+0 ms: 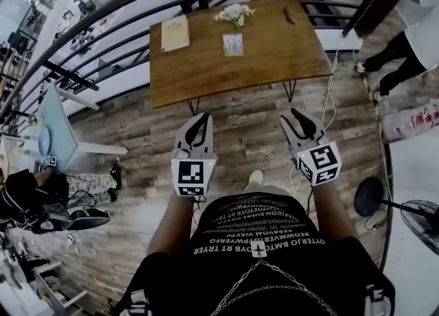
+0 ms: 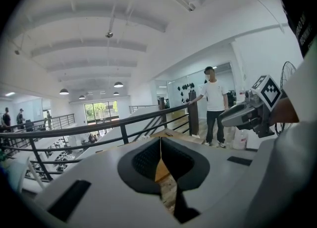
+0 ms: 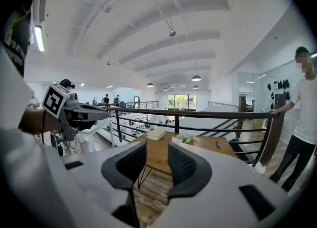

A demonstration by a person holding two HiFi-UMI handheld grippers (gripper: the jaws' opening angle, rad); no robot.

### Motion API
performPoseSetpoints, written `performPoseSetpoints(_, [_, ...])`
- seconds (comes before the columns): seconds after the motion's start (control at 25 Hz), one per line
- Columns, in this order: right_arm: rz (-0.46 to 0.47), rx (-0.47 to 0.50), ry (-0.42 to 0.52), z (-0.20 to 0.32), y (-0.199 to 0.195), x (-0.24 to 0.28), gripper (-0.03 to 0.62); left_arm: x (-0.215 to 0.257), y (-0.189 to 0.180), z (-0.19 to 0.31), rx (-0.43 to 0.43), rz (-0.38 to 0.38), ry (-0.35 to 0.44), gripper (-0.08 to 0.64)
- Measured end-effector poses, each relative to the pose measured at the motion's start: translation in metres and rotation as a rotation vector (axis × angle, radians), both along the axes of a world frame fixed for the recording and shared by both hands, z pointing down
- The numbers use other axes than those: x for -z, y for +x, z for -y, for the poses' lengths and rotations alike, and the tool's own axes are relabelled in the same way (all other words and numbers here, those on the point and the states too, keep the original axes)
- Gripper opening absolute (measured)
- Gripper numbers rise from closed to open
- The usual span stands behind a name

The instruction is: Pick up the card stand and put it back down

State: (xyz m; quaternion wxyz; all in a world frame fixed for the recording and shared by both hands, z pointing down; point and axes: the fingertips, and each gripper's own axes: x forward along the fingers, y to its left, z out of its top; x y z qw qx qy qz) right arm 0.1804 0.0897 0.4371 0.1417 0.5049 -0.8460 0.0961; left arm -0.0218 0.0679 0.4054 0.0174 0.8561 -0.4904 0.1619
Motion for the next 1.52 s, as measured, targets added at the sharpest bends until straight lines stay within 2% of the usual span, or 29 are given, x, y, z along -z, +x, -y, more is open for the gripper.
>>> performPoseSetpoints(0.28, [0.016, 0.038, 0.012, 0.027, 0.021, 0.000, 0.140, 0.007, 0.013, 0.014, 0.055, 0.015, 0.026, 0.029])
performPoseSetpoints(0.64, [0.030, 0.076, 0.004, 0.040, 0.015, -0.006, 0.140, 0.001, 0.004, 0.014, 0.105, 0.014, 0.007, 0.029])
performPoseSetpoints(1.08, [0.030, 0.064, -0.014, 0.070, 0.013, -0.012, 0.140, -0.006, 0.009, 0.050, 0.081, -0.003, -0.008, 0.029])
performPoseSetpoints(1.52, [0.014, 0.041, -0.052, 0.126, -0.001, -0.024, 0.140, -0.019, 0.002, 0.112, 0.042, -0.029, -0.045, 0.029])
